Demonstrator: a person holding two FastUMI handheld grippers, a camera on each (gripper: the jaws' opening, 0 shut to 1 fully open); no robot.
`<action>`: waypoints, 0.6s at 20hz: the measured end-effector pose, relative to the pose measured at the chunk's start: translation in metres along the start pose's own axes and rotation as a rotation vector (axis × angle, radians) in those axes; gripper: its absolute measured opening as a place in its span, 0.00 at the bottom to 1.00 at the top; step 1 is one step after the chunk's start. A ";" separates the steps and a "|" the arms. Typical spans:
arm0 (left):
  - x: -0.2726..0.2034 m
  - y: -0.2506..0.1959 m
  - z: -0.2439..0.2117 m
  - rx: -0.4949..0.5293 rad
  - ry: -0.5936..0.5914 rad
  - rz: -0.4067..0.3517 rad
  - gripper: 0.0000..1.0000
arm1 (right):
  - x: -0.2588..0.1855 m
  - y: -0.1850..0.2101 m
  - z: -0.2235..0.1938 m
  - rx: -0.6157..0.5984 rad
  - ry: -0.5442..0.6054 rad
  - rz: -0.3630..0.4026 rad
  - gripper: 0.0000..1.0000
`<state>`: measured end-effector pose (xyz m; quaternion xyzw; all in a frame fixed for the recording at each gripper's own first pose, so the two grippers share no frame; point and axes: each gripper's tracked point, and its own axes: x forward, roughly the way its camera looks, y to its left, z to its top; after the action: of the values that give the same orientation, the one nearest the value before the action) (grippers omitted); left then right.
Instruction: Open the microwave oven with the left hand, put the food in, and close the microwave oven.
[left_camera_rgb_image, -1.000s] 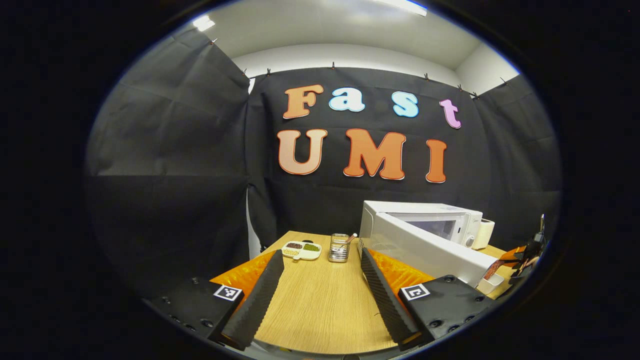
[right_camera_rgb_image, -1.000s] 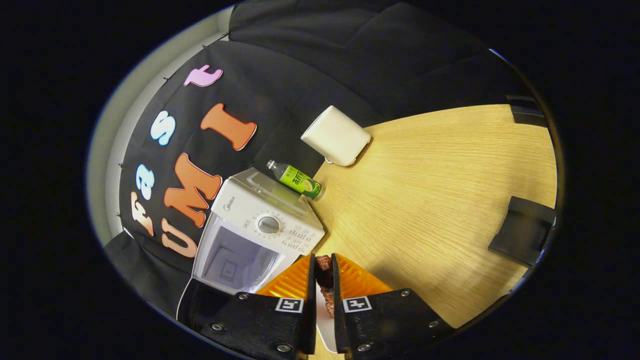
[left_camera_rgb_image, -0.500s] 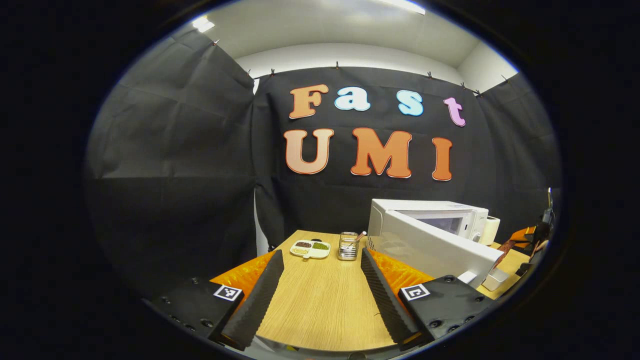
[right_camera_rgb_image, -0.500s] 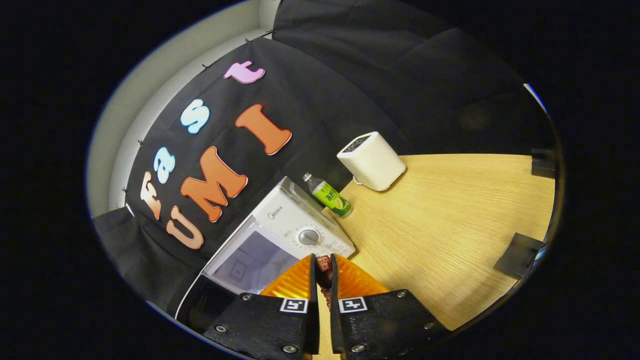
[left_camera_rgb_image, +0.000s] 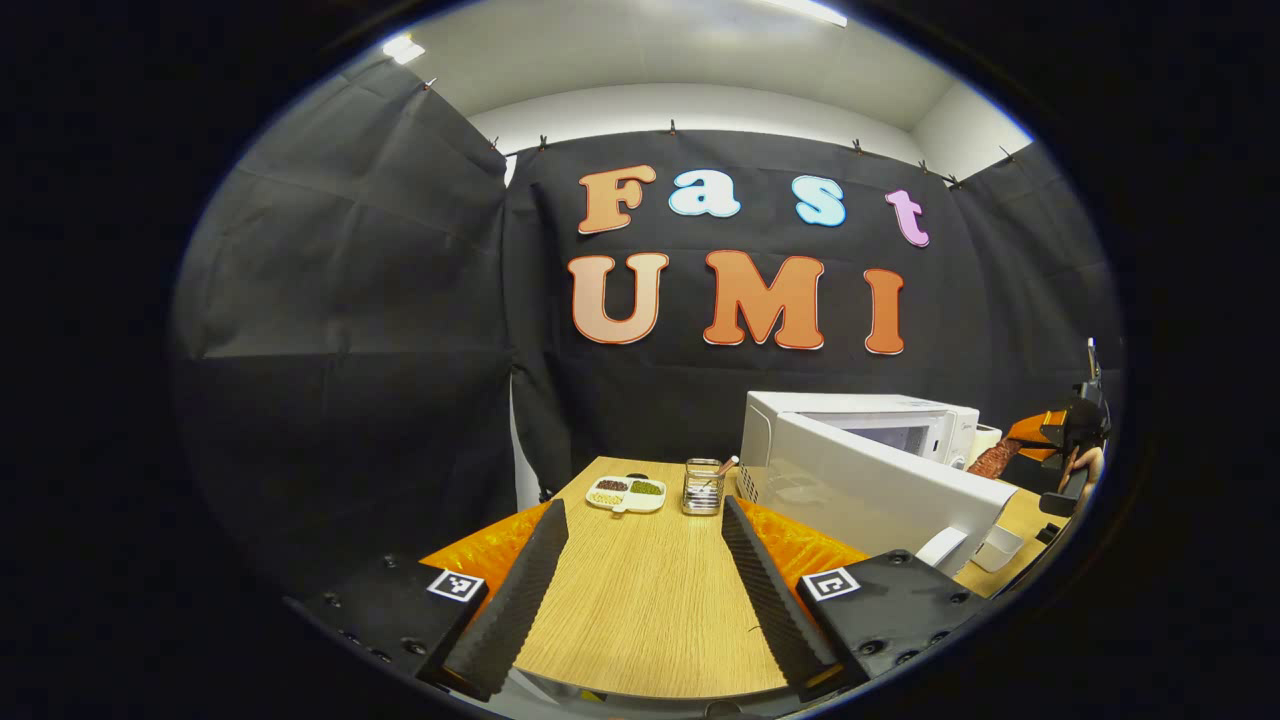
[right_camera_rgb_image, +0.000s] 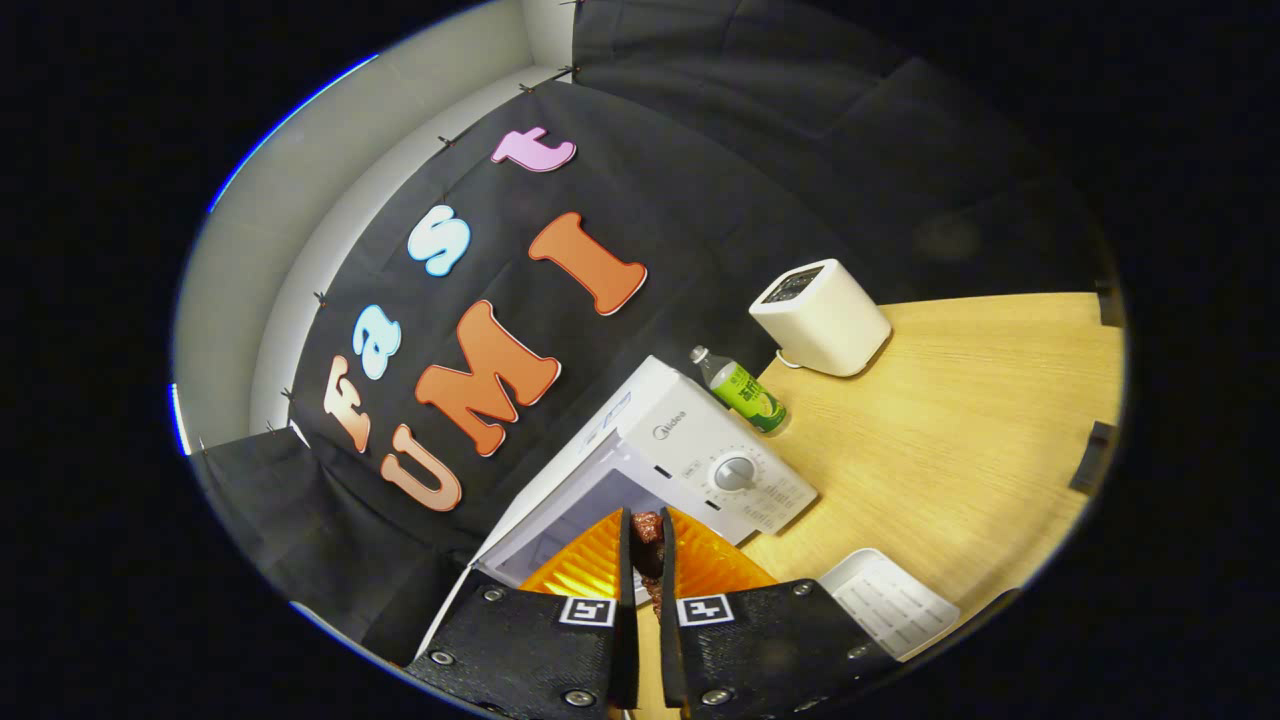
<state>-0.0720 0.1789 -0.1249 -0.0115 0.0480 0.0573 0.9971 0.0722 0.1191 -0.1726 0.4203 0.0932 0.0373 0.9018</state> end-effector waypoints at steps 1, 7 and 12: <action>0.000 0.003 0.000 -0.001 -0.004 0.004 0.98 | 0.006 0.009 -0.007 0.005 0.005 0.016 0.08; 0.010 0.009 0.003 0.001 -0.019 0.016 0.98 | 0.054 0.039 -0.049 0.107 0.042 0.042 0.08; 0.019 0.014 0.002 -0.003 -0.020 0.028 0.99 | 0.092 0.062 -0.074 0.145 -0.006 0.071 0.08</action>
<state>-0.0547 0.1949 -0.1246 -0.0118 0.0380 0.0712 0.9967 0.1483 0.2277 -0.1845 0.4875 0.0777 0.0612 0.8675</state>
